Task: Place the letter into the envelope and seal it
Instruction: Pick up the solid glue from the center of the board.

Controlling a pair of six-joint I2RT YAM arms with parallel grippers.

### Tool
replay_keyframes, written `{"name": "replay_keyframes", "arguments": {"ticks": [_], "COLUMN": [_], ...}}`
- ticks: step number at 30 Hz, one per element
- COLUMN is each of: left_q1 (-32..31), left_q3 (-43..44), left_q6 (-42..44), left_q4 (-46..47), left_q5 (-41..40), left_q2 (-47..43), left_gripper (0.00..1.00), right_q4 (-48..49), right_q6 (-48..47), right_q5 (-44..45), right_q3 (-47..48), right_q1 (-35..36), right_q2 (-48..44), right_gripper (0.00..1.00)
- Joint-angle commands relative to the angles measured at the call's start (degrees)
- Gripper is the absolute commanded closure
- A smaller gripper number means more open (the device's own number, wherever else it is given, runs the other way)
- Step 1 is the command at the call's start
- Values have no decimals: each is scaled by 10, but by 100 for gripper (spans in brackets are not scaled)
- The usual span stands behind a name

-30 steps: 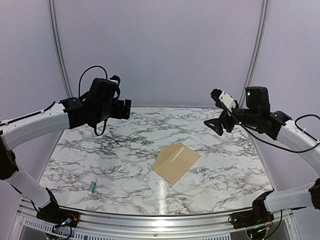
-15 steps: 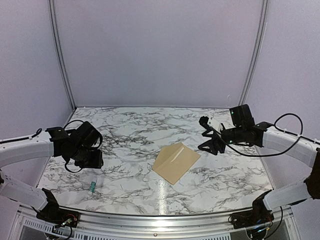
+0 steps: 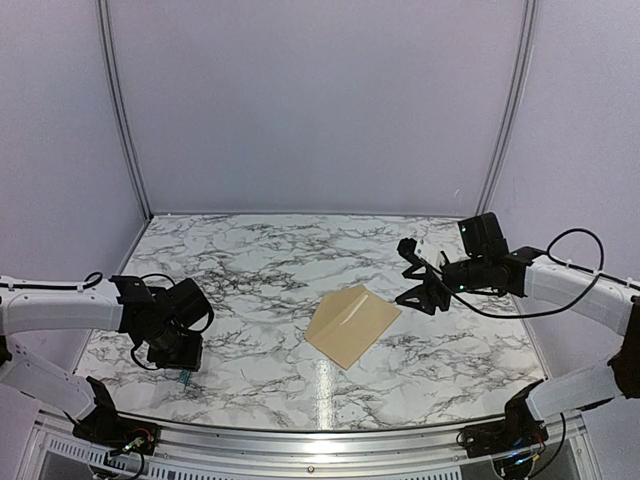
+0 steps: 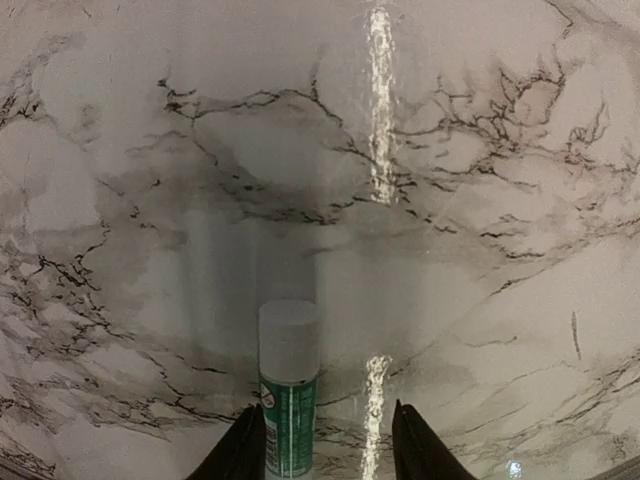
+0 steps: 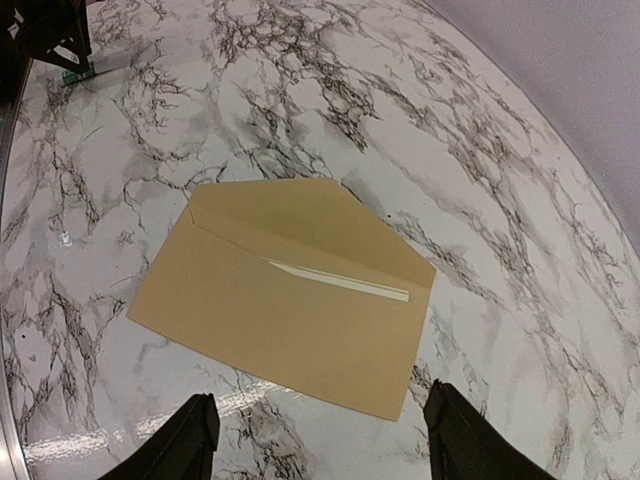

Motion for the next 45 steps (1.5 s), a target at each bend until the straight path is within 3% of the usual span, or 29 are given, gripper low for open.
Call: {"name": "replay_keyframes", "arguments": {"ticks": [1,22,30,38,45], "left_q1": [-3,-3,-3,-53,-87], "left_q3": [-13,-47,-36,129,233], "left_q6": [-10,7,21,132,244], "left_q4": [-22,19,20,58,214], "left_q5": [-15,8,39,23,73], "left_q2": [11,42,58,69,105], "left_gripper": [56,76,93,100,100], "right_q4": [4,3,0,-55,-190], "right_q6": [-7,-11,-12,9,-19], "right_q5": [-9,-19,-21,-92,-142], "right_q3": [0,-2,-2,64,172], "right_q1": [3,5,6,0,-7], "right_q2": [-4,3,4,24,80], "right_gripper": [33,33,34,35,40]}}
